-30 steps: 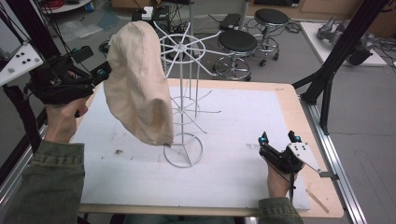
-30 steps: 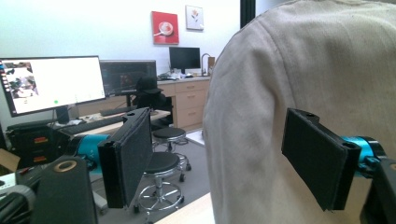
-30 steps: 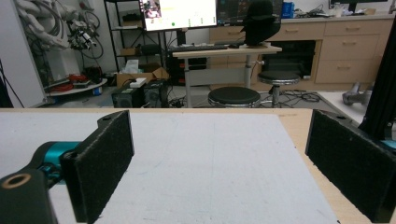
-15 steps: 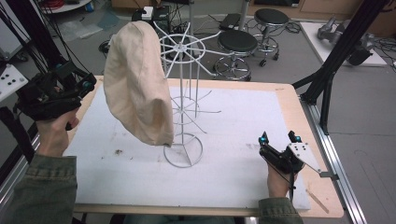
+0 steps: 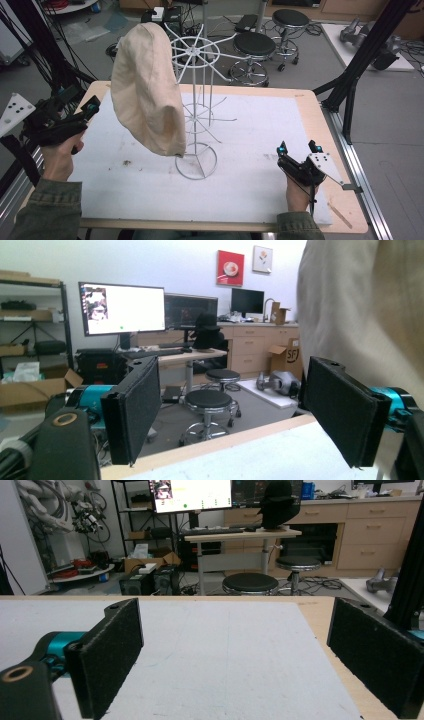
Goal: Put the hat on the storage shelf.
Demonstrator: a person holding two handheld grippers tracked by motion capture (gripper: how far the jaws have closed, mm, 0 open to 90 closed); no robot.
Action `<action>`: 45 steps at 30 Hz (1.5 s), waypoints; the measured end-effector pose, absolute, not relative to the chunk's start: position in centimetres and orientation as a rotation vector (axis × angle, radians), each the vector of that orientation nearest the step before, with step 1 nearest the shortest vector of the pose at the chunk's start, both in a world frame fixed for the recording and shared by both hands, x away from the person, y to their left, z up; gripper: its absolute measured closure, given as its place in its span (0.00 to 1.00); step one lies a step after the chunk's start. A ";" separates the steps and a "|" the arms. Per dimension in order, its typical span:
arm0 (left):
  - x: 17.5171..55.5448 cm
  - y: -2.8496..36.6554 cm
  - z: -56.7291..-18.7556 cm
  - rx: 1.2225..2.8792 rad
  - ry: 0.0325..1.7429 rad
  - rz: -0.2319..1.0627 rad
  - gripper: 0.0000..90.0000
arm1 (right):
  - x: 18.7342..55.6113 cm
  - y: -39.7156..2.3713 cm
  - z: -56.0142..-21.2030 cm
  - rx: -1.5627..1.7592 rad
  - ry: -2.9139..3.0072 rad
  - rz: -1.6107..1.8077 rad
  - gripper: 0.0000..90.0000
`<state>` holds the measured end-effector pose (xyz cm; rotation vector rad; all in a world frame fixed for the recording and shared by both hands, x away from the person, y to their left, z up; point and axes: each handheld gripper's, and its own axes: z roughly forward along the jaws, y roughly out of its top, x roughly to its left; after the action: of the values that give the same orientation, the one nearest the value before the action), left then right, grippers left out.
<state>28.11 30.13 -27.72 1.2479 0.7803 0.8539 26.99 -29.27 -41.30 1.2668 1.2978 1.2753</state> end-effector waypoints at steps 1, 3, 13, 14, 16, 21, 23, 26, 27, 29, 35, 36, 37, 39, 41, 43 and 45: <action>28.1 30.2 -28.1 1.244 0.789 0.858 0.26 | 27.0 -29.3 -41.3 1.267 1.297 1.275 0.08; 27.9 30.4 -28.8 1.243 0.804 0.868 0.26 | 27.0 -29.3 -41.3 1.266 1.295 1.276 0.08; 27.6 31.6 -32.4 1.220 0.893 0.893 0.26 | 27.0 -29.3 -41.3 1.267 1.297 1.275 0.08; 27.5 31.7 -32.7 1.219 0.902 0.900 0.26 | 27.0 -29.3 -41.3 1.265 1.298 1.274 0.08; 27.4 31.9 -33.5 1.212 0.917 0.907 0.26 | 27.0 -29.3 -41.3 1.266 1.297 1.275 0.08; 27.0 32.3 -35.6 1.212 0.958 0.923 0.27 | 26.9 -29.3 -41.3 1.267 1.297 1.274 0.08; 26.9 32.5 -36.4 1.218 0.973 0.936 0.27 | 26.9 -29.3 -41.3 1.266 1.296 1.276 0.08; 26.9 32.7 -37.8 1.237 0.996 0.952 0.27 | 26.9 -29.3 -41.3 1.265 1.296 1.276 0.08; 26.8 32.7 -38.2 1.238 1.005 0.956 0.27 | 26.9 -29.3 -41.3 1.265 1.296 1.275 0.08; 26.8 32.7 -39.0 1.244 1.017 0.958 0.27 | 26.9 -29.3 -41.3 1.265 1.297 1.276 0.08; 26.7 32.9 -41.2 1.254 1.064 0.970 0.27 | 26.9 -29.3 -41.3 1.265 1.297 1.276 0.08; 26.7 33.0 -41.5 1.262 1.071 0.972 0.27 | 26.9 -29.3 -41.3 1.264 1.297 1.275 0.08; 26.6 33.0 -41.8 1.266 1.079 0.974 0.27 | 26.9 -29.3 -41.3 1.264 1.297 1.276 0.08; 26.5 33.0 -42.3 1.276 1.090 0.982 0.27 | 26.9 -29.3 -41.2 1.265 1.295 1.278 0.08; 26.2 33.0 -42.9 1.291 1.095 1.001 0.27 | 26.8 -29.3 -41.2 1.270 1.292 1.280 0.08; 26.0 33.0 -43.1 1.292 1.103 0.999 0.27 | 26.8 -29.3 -41.2 1.271 1.292 1.281 0.08; 25.7 33.0 -43.2 1.298 1.105 1.013 0.27 | 26.8 -29.4 -41.2 1.264 1.293 1.279 0.08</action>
<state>25.70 32.97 -43.24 1.2984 1.1052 1.0128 26.81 -29.39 -41.23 1.2641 1.2926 1.2790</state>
